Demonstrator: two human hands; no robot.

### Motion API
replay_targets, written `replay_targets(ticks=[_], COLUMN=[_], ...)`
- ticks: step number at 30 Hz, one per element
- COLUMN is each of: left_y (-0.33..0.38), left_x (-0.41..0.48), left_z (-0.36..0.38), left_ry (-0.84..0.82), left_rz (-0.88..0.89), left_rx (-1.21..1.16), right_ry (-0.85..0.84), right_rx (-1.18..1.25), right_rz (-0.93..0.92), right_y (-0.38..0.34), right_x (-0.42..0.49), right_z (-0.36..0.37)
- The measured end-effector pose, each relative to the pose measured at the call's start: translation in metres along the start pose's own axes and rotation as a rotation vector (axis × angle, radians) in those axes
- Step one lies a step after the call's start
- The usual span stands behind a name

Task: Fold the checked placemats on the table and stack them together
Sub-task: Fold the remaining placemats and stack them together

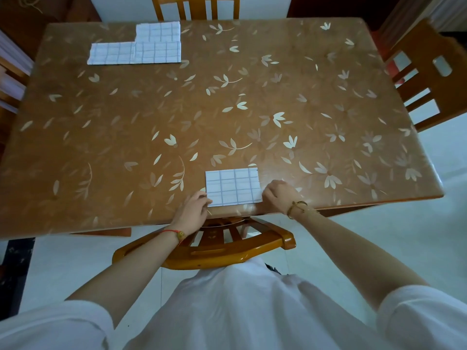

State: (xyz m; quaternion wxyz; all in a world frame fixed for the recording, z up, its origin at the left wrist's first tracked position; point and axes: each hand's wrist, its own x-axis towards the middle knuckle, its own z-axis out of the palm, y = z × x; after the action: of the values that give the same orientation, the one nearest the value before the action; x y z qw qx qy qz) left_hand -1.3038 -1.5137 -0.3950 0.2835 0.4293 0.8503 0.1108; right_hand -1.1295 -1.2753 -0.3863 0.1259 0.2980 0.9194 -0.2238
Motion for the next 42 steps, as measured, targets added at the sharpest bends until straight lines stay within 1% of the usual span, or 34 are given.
replay_targets(ticks=[3,5,6,8,12,14,17,21,24,28,32,34,37,39,42], left_y=[0.011,0.016,0.018,0.021,0.027,0.028,0.026,0.025,0.025,0.024,0.025,0.026,0.027,0.026,0.025], left_x=[0.016,0.028,0.033,0.042,0.054,0.058,0.06,0.06,0.059,0.06,0.061,0.062,0.06,0.059,0.056], left_z=[0.001,-0.001,-0.001,-0.001,-0.002,-0.002,-0.004,-0.005,-0.006,-0.007,-0.009,-0.009,-0.01,-0.009,-0.01], left_ry=[0.154,0.166,0.155,0.146,0.148,0.153,0.152,0.147,0.151,0.146,0.125,0.113,0.118,0.144,0.192], left_rz=[-0.26,-0.446,-0.501,-0.542,-0.606,-0.638,-0.668,-0.66,-0.663,-0.68,-0.686,-0.685,-0.7,-0.702,-0.671], left_rx=[-0.272,-0.422,-0.459,-0.472,-0.485,-0.487,-0.467,-0.43,-0.428,-0.427,-0.422,-0.448,-0.51,-0.584,-0.688], right_ry=[0.115,0.136,0.136,0.117,0.097,0.111,0.139,0.086,0.05,0.006,-0.029,-0.019,0.05,0.111,0.167], right_rx=[0.282,0.406,0.444,0.483,0.509,0.518,0.495,0.421,0.374,0.303,0.286,0.311,0.43,0.552,0.65], right_rz=[0.233,0.359,0.407,0.463,0.512,0.506,0.442,0.345,0.307,0.327,0.352,0.34,0.312,0.286,0.274], right_y=[-0.009,-0.015,-0.016,-0.019,-0.022,-0.021,-0.02,-0.02,-0.021,-0.025,-0.026,-0.026,-0.025,-0.026,-0.026], right_x=[0.015,0.025,0.03,0.038,0.049,0.053,0.061,0.07,0.077,0.086,0.093,0.095,0.095,0.093,0.088], right_z=[0.0,0.001,0.002,0.007,0.014,0.015,0.013,0.007,0.005,0.004,0.001,0.0,0.001,0.002,0.003])
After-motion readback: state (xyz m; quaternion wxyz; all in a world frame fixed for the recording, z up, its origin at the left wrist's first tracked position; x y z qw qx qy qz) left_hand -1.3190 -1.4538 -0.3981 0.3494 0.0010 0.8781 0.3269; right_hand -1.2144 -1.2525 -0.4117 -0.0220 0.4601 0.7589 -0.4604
